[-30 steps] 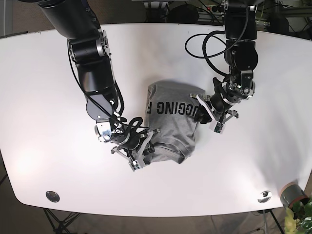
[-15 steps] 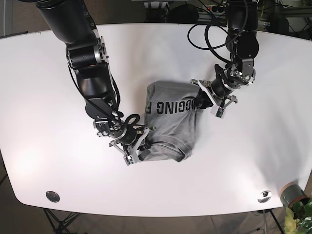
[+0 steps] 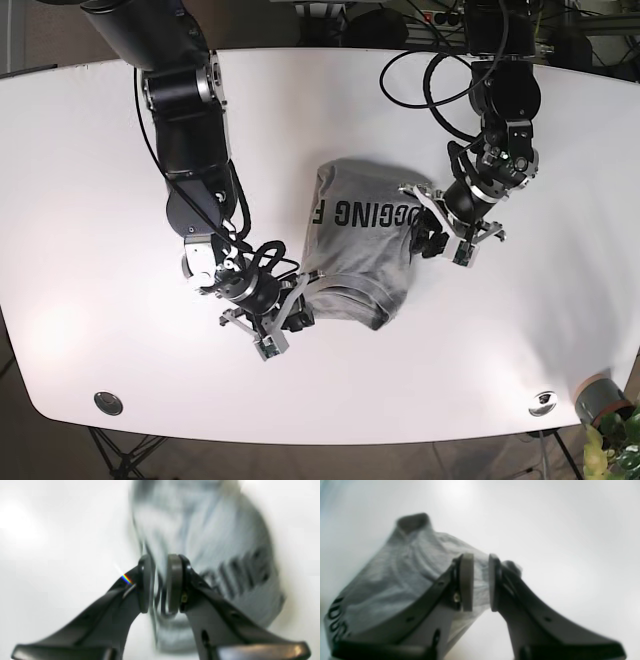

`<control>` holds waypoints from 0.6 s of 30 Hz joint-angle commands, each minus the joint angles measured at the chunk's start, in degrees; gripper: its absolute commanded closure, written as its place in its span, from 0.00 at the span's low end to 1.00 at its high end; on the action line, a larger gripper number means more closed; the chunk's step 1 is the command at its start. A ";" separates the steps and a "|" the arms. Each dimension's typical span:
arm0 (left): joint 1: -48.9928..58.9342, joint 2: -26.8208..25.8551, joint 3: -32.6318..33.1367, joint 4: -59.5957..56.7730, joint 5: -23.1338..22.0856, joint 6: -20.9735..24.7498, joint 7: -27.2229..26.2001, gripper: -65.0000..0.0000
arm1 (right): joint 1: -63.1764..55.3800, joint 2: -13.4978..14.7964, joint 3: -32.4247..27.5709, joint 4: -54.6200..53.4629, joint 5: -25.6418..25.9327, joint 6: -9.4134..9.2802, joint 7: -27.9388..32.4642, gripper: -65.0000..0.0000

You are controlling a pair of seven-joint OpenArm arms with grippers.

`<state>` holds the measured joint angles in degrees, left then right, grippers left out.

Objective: Fold the T-shirt properly

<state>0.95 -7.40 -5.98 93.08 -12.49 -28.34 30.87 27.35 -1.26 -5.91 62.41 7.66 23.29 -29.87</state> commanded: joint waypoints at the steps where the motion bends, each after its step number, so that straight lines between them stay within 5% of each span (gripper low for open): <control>1: -1.61 0.06 0.04 2.44 -0.56 -0.19 0.56 0.82 | -0.23 0.16 4.64 8.49 0.38 0.32 -2.70 0.85; 7: -5.13 0.15 3.38 3.05 -0.74 7.28 4.86 0.58 | -4.45 0.33 10.09 19.57 0.38 0.40 -8.68 0.84; 11: -6.97 0.15 6.46 2.88 -0.65 12.12 4.78 0.53 | -7.71 0.33 12.99 24.58 0.38 0.49 -11.41 0.82; 18: -10.75 0.41 12.79 1.03 -0.65 18.80 4.69 0.51 | -12.45 0.33 16.33 30.11 0.47 0.49 -12.29 0.51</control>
<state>-8.01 -7.03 5.65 94.11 -12.84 -11.25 36.84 14.28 -1.06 9.85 90.04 7.57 23.59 -43.66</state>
